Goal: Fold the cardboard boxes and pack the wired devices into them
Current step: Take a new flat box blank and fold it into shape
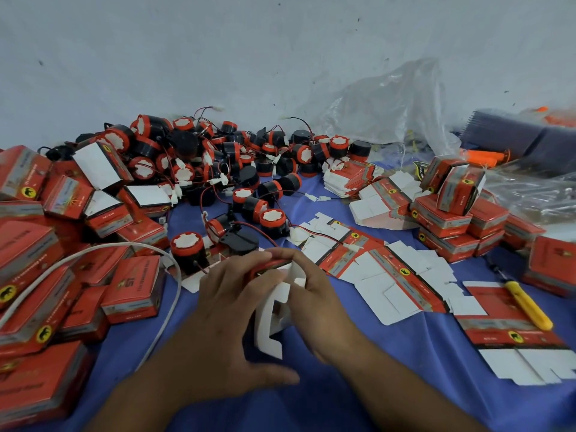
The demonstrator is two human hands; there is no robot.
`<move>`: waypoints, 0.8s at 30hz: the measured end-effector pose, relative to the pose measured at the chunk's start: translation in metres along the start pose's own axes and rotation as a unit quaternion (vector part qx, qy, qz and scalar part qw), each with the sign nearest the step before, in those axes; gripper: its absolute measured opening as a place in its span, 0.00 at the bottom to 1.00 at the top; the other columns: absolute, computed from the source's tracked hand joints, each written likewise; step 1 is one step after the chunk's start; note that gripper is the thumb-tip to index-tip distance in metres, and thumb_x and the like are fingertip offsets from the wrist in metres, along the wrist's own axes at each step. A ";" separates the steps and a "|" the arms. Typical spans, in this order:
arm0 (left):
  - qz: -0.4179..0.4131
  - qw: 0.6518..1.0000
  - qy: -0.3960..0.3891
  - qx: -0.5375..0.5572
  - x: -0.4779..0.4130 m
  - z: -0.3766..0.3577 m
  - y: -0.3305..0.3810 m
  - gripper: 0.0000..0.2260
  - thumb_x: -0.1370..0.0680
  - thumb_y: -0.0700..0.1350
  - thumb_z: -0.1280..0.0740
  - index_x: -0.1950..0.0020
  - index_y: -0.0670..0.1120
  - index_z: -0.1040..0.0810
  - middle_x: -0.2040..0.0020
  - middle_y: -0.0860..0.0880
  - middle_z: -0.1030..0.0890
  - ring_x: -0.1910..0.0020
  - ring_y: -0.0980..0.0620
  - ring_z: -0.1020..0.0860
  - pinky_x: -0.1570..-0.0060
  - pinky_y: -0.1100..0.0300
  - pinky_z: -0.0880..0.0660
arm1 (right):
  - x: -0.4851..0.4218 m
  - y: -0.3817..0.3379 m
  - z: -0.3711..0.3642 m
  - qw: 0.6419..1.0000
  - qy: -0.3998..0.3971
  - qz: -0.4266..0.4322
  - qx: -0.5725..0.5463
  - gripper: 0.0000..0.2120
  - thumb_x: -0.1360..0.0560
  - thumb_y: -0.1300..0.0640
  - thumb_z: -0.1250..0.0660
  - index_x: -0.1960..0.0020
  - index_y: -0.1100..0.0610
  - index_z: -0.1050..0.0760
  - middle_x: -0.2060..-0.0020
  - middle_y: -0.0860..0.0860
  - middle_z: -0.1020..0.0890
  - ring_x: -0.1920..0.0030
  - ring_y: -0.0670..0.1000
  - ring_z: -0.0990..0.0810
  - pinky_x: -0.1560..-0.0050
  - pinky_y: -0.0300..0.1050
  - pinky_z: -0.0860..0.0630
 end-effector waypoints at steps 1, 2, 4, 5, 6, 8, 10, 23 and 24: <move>-0.002 1.000 -0.008 -0.001 0.000 0.000 -0.001 0.47 0.35 0.76 0.32 0.23 0.57 0.42 0.23 0.53 0.42 0.25 0.47 0.41 0.32 0.47 0.39 | 0.000 0.000 0.001 1.000 0.005 -0.002 0.018 0.17 0.28 0.60 0.38 0.43 0.44 0.23 0.49 0.53 0.16 0.49 0.61 0.16 0.46 0.64 0.20; -0.001 1.000 -0.007 -0.005 0.000 0.002 -0.003 0.45 0.34 0.76 0.33 0.23 0.58 0.42 0.23 0.54 0.41 0.25 0.47 0.41 0.32 0.48 0.39 | 0.000 0.001 0.002 0.999 0.005 -0.003 0.034 0.16 0.28 0.58 0.37 0.44 0.43 0.24 0.51 0.51 0.16 0.51 0.57 0.16 0.48 0.59 0.18; 0.013 0.999 0.018 -0.025 -0.001 0.008 -0.006 0.37 0.29 0.71 0.34 0.25 0.57 0.38 0.26 0.55 0.38 0.28 0.48 0.38 0.34 0.50 0.37 | 0.000 0.003 -0.002 0.999 -0.013 -0.015 0.038 0.15 0.30 0.55 0.34 0.46 0.41 0.26 0.55 0.48 0.16 0.55 0.50 0.18 0.56 0.48 0.18; 0.025 0.998 0.036 -0.034 -0.001 0.011 -0.009 0.32 0.27 0.68 0.34 0.27 0.56 0.36 0.27 0.55 0.36 0.29 0.48 0.37 0.35 0.51 0.36 | 0.001 0.004 -0.006 0.999 -0.031 -0.025 0.021 0.16 0.32 0.54 0.32 0.45 0.42 0.26 0.55 0.48 0.17 0.55 0.48 0.19 0.57 0.46 0.20; 0.037 0.997 0.055 -0.037 -0.001 0.015 -0.012 0.29 0.26 0.64 0.34 0.29 0.55 0.35 0.30 0.54 0.34 0.31 0.48 0.35 0.35 0.52 0.36 | 0.001 0.005 -0.010 0.998 -0.052 -0.033 -0.004 0.18 0.33 0.53 0.30 0.44 0.44 0.26 0.53 0.49 0.18 0.53 0.49 0.19 0.55 0.47 0.22; 0.059 0.994 0.085 -0.030 0.000 0.020 -0.017 0.26 0.26 0.60 0.33 0.31 0.52 0.33 0.33 0.54 0.32 0.34 0.48 0.33 0.34 0.58 0.39 | 0.004 0.001 -0.019 0.992 -0.095 -0.039 -0.068 0.22 0.31 0.50 0.28 0.38 0.49 0.27 0.47 0.52 0.18 0.46 0.52 0.20 0.47 0.51 0.25; 0.076 0.992 0.102 -0.024 0.001 0.023 -0.020 0.26 0.25 0.59 0.34 0.31 0.52 0.34 0.34 0.56 0.34 0.33 0.50 0.34 0.32 0.63 0.43 | 0.007 -0.006 -0.025 0.985 -0.128 -0.034 -0.115 0.26 0.27 0.47 0.31 0.31 0.53 0.28 0.39 0.55 0.20 0.38 0.55 0.22 0.40 0.57 0.27; 0.121 0.989 0.075 0.022 0.002 0.018 -0.021 0.21 0.21 0.54 0.40 0.27 0.56 0.30 0.27 0.53 0.36 0.27 0.48 0.38 0.31 0.46 0.36 | 0.005 -0.009 -0.031 0.985 -0.126 0.009 -0.119 0.20 0.21 0.45 0.32 0.30 0.38 0.27 0.33 0.52 0.21 0.32 0.56 0.23 0.32 0.56 0.26; 0.130 0.988 0.083 0.028 0.002 0.019 -0.022 0.21 0.21 0.53 0.40 0.28 0.55 0.29 0.28 0.52 0.35 0.28 0.47 0.37 0.32 0.44 0.35 | 0.006 -0.009 -0.032 0.984 -0.132 0.007 -0.122 0.22 0.21 0.44 0.33 0.28 0.40 0.29 0.32 0.52 0.22 0.31 0.56 0.24 0.31 0.57 0.27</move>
Point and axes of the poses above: each hand's wrist, its own x-axis away from the middle knuckle, its own z-axis out of the back of the hand, y = z × x, the point moved 8 cm from there along -x, towards the middle knuckle
